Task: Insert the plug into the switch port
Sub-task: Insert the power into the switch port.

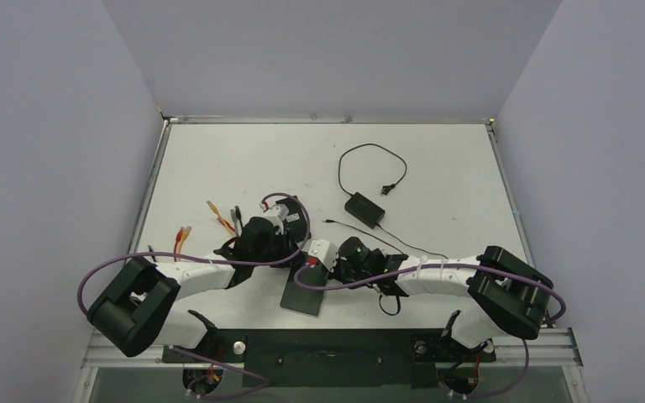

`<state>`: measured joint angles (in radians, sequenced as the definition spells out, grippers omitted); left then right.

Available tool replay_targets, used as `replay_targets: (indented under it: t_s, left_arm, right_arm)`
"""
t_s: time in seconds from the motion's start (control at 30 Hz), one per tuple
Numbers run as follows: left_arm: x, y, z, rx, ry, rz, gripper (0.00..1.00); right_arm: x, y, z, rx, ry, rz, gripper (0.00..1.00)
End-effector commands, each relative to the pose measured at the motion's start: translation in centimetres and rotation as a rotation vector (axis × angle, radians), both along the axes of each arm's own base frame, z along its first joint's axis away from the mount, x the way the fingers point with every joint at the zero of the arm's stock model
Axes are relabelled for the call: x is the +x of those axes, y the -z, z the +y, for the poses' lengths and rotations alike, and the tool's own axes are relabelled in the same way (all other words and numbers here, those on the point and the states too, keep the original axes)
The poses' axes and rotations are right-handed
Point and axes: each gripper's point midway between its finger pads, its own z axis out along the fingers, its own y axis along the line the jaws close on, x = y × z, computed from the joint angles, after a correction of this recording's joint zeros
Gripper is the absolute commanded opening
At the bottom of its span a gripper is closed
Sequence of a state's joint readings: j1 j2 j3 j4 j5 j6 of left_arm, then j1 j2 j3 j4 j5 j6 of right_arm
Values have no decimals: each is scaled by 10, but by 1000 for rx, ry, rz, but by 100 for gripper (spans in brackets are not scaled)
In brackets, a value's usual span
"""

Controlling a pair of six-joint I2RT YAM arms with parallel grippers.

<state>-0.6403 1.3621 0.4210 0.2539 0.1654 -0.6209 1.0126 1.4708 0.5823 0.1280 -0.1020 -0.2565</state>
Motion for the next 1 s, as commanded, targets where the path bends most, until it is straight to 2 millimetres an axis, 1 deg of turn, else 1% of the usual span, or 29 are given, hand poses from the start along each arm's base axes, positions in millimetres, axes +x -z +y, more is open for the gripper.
replay_targets:
  t_s: [0.0, 0.17, 0.2, 0.23, 0.37, 0.5, 0.67, 0.73, 0.77, 0.87, 0.97]
  left_arm:
    - [-73, 7, -31, -83, 264, 187, 30]
    - [-65, 2, -30, -58, 250, 165, 31]
    - [-64, 2, -30, -54, 248, 162, 32]
    - [-61, 1, -30, -46, 241, 158, 32]
    - [-54, 0, -27, -13, 214, 147, 34]
    - [-45, -2, -23, 25, 177, 131, 41]
    - [-37, -5, -22, 42, 143, 120, 49]
    - [-32, -5, -19, 65, 111, 111, 51]
    - [-32, -3, -15, 85, 98, 124, 54]
    - [-27, 1, 1, 167, 24, 136, 57]
    - [-18, -2, 12, 210, -37, 128, 59]
  right_arm:
    - [27, -160, 108, 576, -144, -251, 0]
    - [28, -141, 94, 517, -112, -218, 0]
    - [25, -133, 90, 500, -109, -204, 0]
    - [24, -132, 88, 496, -107, -200, 0]
    - [17, -105, 74, 417, -96, -148, 0]
    - [12, -80, 58, 338, -71, -102, 0]
    - [6, -57, 42, 266, -33, -55, 0]
    - [4, -52, 38, 245, -29, -40, 0]
    - [2, -48, 35, 231, -26, -31, 0]
    - [0, -41, 29, 203, -15, -13, 0]
    - [-2, -38, 27, 199, -5, 0, 0]
